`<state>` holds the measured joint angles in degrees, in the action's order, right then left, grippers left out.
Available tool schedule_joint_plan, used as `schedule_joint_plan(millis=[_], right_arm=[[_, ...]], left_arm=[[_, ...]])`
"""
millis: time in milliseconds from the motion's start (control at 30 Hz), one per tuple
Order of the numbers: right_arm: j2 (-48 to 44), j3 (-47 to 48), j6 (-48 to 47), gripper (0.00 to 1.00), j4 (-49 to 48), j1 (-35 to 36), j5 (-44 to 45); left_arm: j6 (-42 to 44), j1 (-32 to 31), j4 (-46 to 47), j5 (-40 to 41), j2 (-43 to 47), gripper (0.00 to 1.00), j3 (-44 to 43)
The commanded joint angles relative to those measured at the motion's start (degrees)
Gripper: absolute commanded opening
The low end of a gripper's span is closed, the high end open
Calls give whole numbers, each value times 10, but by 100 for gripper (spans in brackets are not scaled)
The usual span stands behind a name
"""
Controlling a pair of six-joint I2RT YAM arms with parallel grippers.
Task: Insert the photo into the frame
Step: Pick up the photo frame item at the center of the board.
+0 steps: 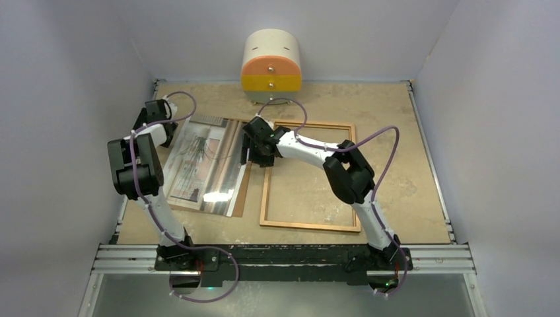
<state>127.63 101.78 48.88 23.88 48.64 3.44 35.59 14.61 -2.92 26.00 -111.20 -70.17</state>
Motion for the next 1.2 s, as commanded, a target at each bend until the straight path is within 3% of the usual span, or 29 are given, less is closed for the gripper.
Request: schedule_joint_plan(millis=[0, 467, 867, 1167], right_arm=[[14, -16, 27, 72, -2, -9, 0], [14, -76, 92, 72, -61, -77, -33], [49, -20, 101, 71, -38, -91, 0], [52, -35, 139, 69, -49, -101, 1]], left_arm=[[-33, 0, -11, -4, -8, 85, 8], [-79, -40, -49, -55, 35, 85, 59], [-94, -56, -92, -155, 77, 86, 73], [-69, -57, -68, -141, 77, 85, 94]])
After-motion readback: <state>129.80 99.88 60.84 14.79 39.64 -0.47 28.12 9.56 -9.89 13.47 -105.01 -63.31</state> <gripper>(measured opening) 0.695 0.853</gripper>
